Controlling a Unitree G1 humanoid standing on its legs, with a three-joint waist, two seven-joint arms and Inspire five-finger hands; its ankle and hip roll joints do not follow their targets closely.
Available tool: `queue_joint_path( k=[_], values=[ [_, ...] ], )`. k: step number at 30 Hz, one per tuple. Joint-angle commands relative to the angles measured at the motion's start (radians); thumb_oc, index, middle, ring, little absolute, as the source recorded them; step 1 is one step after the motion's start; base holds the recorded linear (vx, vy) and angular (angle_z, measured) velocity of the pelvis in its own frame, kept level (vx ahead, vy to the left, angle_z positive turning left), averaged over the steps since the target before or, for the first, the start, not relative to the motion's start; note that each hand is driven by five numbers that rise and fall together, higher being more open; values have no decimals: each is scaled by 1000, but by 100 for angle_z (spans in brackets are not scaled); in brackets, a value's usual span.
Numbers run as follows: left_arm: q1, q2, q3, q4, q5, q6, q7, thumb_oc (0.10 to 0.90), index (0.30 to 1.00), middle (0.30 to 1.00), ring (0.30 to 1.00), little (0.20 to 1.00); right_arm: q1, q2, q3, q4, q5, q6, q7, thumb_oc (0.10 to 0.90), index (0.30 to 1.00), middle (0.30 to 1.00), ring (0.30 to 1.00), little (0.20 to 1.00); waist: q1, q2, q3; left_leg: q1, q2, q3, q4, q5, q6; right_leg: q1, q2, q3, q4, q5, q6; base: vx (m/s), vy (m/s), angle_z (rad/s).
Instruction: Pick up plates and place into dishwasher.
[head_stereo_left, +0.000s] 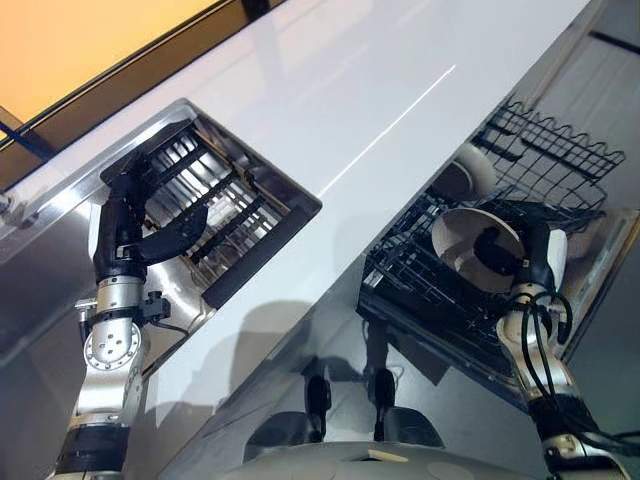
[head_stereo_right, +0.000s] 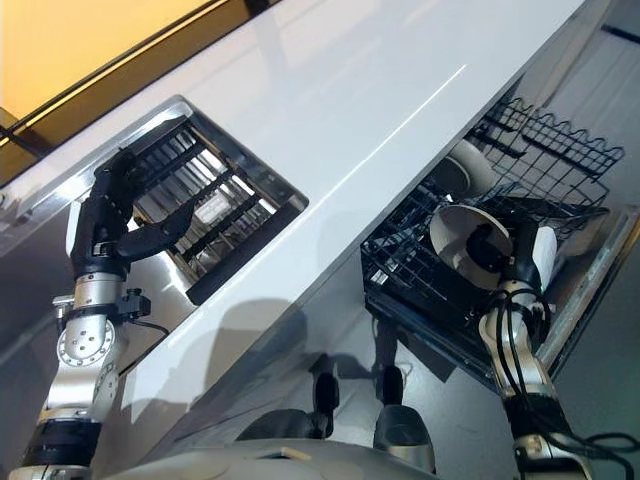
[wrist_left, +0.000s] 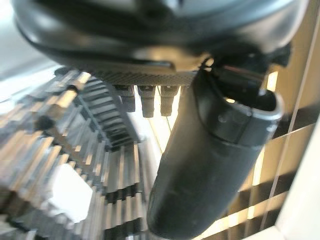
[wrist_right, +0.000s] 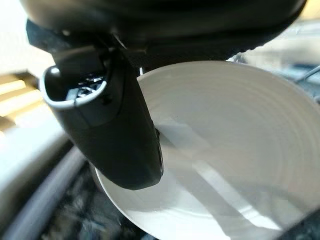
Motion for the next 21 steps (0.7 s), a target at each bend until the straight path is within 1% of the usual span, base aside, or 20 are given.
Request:
queue_joint_path(
  k=[1, 4, 5, 6, 8, 9, 12, 13, 16, 19, 21],
  values=[
    [-101, 67, 25, -36, -39, -125, 34, 800, 900, 900, 900, 900, -114, -62, 44, -19, -85, 21, -20, 100, 300, 300, 300, 200, 21, -5, 0, -49, -33, 27, 92, -117, -1, -61, 48, -19, 191, -178, 1, 5, -28, 11],
    [-100, 67, 20, -44, -48, -124, 19, 800, 900, 900, 900, 900, -131, -56, 85, -3, -100, 44, 12, 100, 300, 300, 300, 200, 30, -1, 11, -57, -34, 22, 98, -113, -4, -62, 45, -27, 194, -178, -3, 10, -28, 9],
    [-100, 67, 18, -43, -52, -125, 13, 800, 900, 900, 900, 900, -135, -54, 97, -7, -80, 30, 30, 440, 592, 592, 592, 540, 32, 0, 14, -59, -35, 20, 101, -112, -5, -63, 45, -28, 197, -179, -5, 15, -26, 5],
    [-100, 64, 16, -47, -51, -123, 9, 800, 900, 900, 900, 900, -138, -52, 104, -20, -61, 7, 48, 800, 900, 900, 900, 900, 32, -1, 17, -59, -34, 17, 101, -111, -5, -64, 45, -29, 198, -179, -6, 25, -28, 5],
    [-101, 61, 10, -40, -47, -129, 0, 800, 900, 900, 900, 900, -144, -35, 115, -41, -32, -34, 55, 800, 900, 900, 900, 900, 33, 0, 21, -60, -34, 16, 105, -110, -6, -65, 45, -30, 201, -180, -8, 33, -26, 5],
    [-100, 60, 8, -37, -48, -133, -4, 800, 900, 900, 900, 900, -145, -28, 115, -59, -3, -67, 60, 800, 900, 900, 900, 900, 32, 0, 22, -61, -34, 17, 105, -110, -6, -67, 46, -29, 203, -180, -9, 29, -23, 4],
    [-99, 56, 4, -32, -42, -144, -7, 800, 900, 900, 900, 900, -132, -5, 89, -131, 37, -150, 28, 800, 900, 900, 900, 900, 24, -1, 29, -64, -33, 18, 108, -111, -4, -74, 49, -25, 211, -184, -11, 0, 0, 0],
    [-99, 55, 3, -30, -43, -146, -10, 800, 900, 900, 900, 900, -130, -4, 85, -139, 43, -168, 16, 800, 900, 900, 900, 900, 23, -1, 30, -65, -33, 19, 109, -112, -3, -75, 49, -24, 212, -184, -11, 0, 0, 0],
    [-82, 50, 10, -36, -36, -152, -15, 800, 900, 900, 900, 900, -86, 16, 36, -222, 87, -236, 6, 800, 900, 900, 900, 900, 10, -1, 34, -69, -30, 29, 113, -115, -2, -84, 52, -18, 220, -188, -10, 0, 0, 0],
    [-58, 44, 22, -39, -34, -159, -14, 800, 900, 900, 900, 900, -17, 37, -32, -310, 97, -299, -15, 800, 900, 900, 900, 900, -10, -5, 35, -66, -28, 45, 113, -120, 0, -89, 57, -10, 223, -190, -9, 9, 7, -3],
    [-51, 42, 28, -39, -39, -160, -15, 800, 900, 900, 900, 900, 3, 42, -58, -328, 108, -319, -26, 800, 900, 900, 900, 900, -16, -7, 35, -66, -27, 50, 113, -120, 1, -92, 60, -5, 223, -189, -9, 6, 6, -6]
  ],
)
